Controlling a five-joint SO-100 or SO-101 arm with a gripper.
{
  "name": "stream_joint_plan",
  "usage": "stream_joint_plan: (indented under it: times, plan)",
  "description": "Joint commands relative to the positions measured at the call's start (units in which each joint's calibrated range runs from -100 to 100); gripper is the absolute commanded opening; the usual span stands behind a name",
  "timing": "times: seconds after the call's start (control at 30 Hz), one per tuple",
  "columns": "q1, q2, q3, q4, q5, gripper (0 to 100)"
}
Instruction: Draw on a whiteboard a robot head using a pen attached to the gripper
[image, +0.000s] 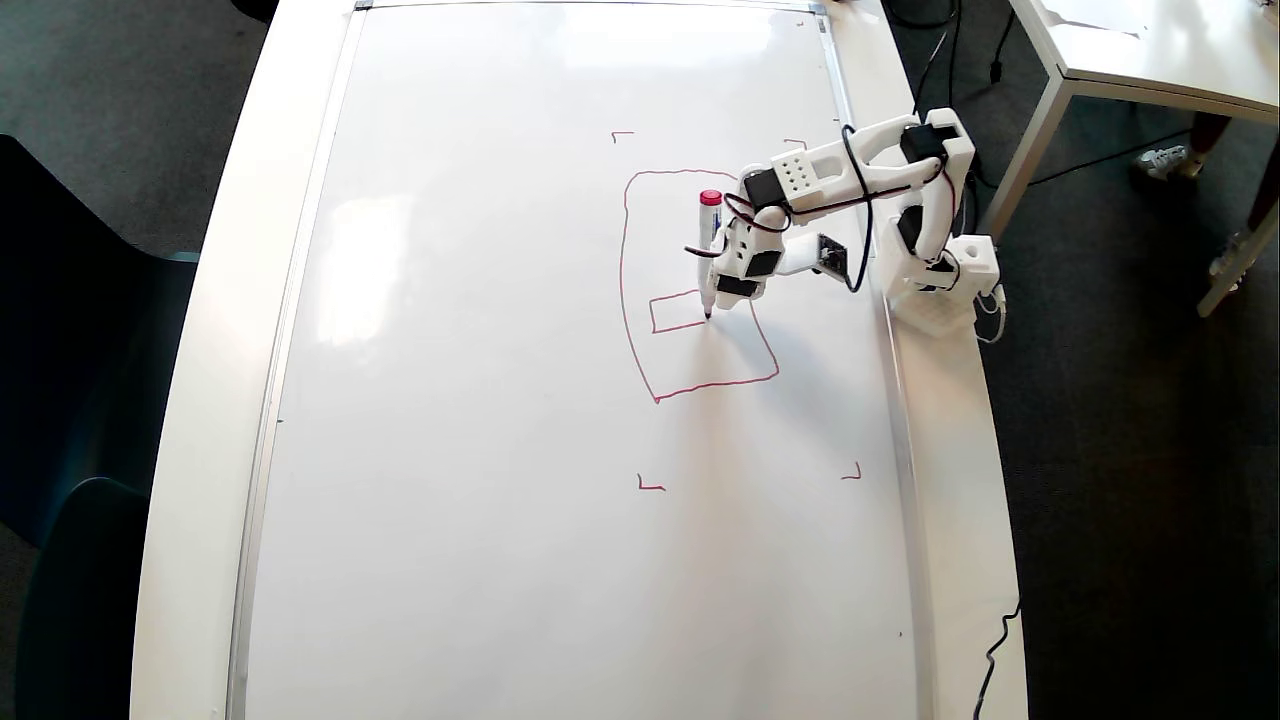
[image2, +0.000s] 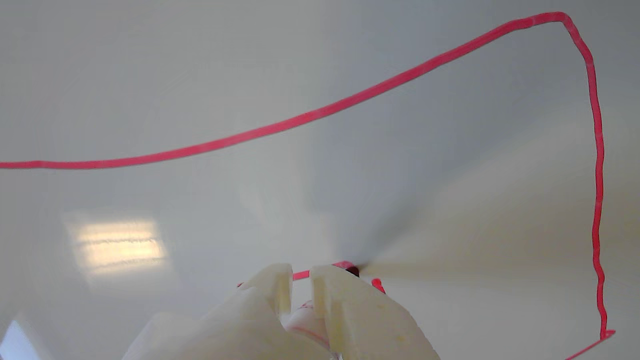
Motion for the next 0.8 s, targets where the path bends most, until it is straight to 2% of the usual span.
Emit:
stream_joint_plan:
  times: [0.0, 0.27, 0.5, 0.77]
  plan:
    - [0.05, -1.46, -3.03, 0.53, -0.17, 1]
    - [3.58, -2.05, -18.55, 12.52, 1.17, 1]
    - [13.01, -2.05, -16.37, 12.78, 6.1, 1]
    - [17.06, -0.79, -15.65, 12.44, 7.87, 1]
